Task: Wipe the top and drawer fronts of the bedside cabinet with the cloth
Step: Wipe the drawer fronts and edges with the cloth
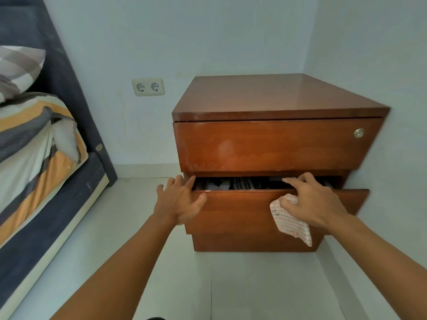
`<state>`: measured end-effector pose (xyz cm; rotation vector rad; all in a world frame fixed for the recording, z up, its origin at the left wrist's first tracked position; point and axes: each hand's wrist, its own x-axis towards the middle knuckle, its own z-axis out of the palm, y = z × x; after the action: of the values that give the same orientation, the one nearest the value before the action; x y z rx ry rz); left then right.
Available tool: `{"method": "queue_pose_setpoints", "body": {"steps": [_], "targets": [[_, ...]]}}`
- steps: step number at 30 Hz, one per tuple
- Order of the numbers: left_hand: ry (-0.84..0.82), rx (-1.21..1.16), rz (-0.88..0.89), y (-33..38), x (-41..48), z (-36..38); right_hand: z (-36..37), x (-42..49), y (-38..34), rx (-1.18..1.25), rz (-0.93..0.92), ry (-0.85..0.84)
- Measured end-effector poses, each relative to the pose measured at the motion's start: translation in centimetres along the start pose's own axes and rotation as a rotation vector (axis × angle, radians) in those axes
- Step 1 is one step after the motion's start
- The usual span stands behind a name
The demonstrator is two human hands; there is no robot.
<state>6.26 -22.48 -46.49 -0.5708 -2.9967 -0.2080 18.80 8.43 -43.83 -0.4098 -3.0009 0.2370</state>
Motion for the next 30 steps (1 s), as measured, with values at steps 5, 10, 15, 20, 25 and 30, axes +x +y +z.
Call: {"method": "queue_pose_setpoints", "body": {"steps": [5, 10, 15, 20, 25, 30], "targets": [[-0.010, -0.164, 0.088, -0.4, -2.2, 0.7, -4.9, -0.2, -5.1, 0.256, -0.167, 0.172], [-0.083, -0.220, 0.059, -0.2, -2.0, -0.1, -4.0, 1.0, -14.3, 0.205, -0.416, 0.419], [-0.115, -0.255, 0.101, -1.0, -1.8, -0.1, 6.3, 1.5, -16.6, 0.011, -0.454, 0.181], [-0.172, -0.180, 0.090, -0.9, -1.1, -0.3, 8.9, 1.5, -15.7, 0.027, -0.423, 0.257], [-0.231, -0.046, 0.005, 1.2, -0.7, -1.4, 8.7, 1.5, -12.7, 0.028, -0.371, 0.266], [-0.204, -0.135, 0.078, 5.6, -0.7, -0.9, 7.9, 1.1, -7.1, -0.004, -0.311, 0.310]]}}
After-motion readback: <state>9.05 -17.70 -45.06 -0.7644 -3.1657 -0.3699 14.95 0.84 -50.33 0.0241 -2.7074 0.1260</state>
